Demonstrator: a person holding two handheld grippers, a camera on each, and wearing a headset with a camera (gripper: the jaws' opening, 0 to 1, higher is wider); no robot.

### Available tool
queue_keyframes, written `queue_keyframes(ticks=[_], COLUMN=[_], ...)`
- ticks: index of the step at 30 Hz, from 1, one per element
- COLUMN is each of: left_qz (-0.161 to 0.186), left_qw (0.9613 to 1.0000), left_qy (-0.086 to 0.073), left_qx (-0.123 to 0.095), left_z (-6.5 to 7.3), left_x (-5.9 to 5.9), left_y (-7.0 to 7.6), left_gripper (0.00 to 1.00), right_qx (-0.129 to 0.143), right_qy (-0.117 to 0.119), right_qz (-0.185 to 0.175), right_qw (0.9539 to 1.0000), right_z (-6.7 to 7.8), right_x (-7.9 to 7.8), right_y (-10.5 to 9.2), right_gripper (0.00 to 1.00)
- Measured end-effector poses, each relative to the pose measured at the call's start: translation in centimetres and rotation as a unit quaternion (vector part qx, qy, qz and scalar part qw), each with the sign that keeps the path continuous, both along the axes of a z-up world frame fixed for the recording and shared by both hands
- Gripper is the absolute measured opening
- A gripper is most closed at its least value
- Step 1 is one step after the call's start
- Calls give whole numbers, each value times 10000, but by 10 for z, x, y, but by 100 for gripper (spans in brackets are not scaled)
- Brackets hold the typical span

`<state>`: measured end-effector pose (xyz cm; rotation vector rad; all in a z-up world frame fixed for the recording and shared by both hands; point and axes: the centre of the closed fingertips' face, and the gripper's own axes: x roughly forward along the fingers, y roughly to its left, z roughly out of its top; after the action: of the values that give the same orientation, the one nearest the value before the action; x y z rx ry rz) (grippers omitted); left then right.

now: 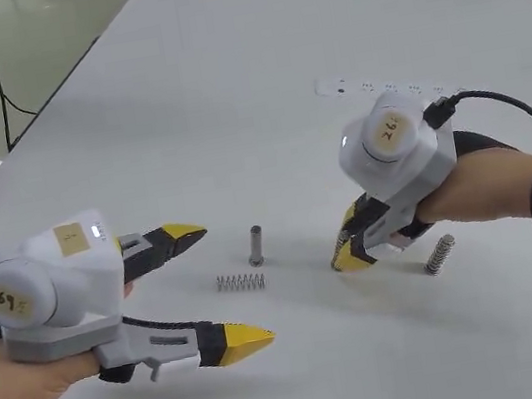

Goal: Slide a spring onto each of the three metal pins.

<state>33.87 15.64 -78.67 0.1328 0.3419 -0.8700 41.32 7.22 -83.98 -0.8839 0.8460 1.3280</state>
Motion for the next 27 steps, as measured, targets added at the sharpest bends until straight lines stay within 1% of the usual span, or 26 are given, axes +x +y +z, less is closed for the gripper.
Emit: queue_keyframes(ticks=[2, 9, 13, 16, 20, 22, 23, 24, 27], left_qz=[0, 3, 14, 26, 41, 46, 39, 35, 62], left_qw=[10000, 10000, 10000, 10000, 10000, 10000, 10000, 10000, 10000], left_qy=[-3, -5, -11, -6, 0, -7, -52, -60, -8], left_qx=[0, 6, 5, 16, 19, 12, 22, 20, 18], left_z=[0, 0, 1, 1, 1, 2, 3, 3, 3], left_x=[0, 1, 1, 0, -1, -1, -1, -2, -2], left_y=[0, 0, 1, 2, 2, 3, 3, 3, 4], left_gripper=[78, 78, 77, 77, 77, 76, 75, 75, 75], right_qx=[84, 215, 312, 382, 431, 446, 448, 446, 430], right_qy=[-34, -133, -146, -147, -78, -28, -16, -9, 29], right_qz=[-25, 24, 88, 183, 260, 283, 301, 318, 364], right_qw=[10000, 9997, 9994, 9990, 9987, 9986, 9985, 9985, 9984], right_z=[4, 18, 25, 30, 31, 29, 28, 28, 25], right_x=[1, -3, -8, -15, -23, -24, -25, -26, -30], right_y=[2, 12, 21, 30, 37, 41, 42, 43, 47], right_gripper=[27, 30, 31, 31, 30, 29, 29, 29, 28])
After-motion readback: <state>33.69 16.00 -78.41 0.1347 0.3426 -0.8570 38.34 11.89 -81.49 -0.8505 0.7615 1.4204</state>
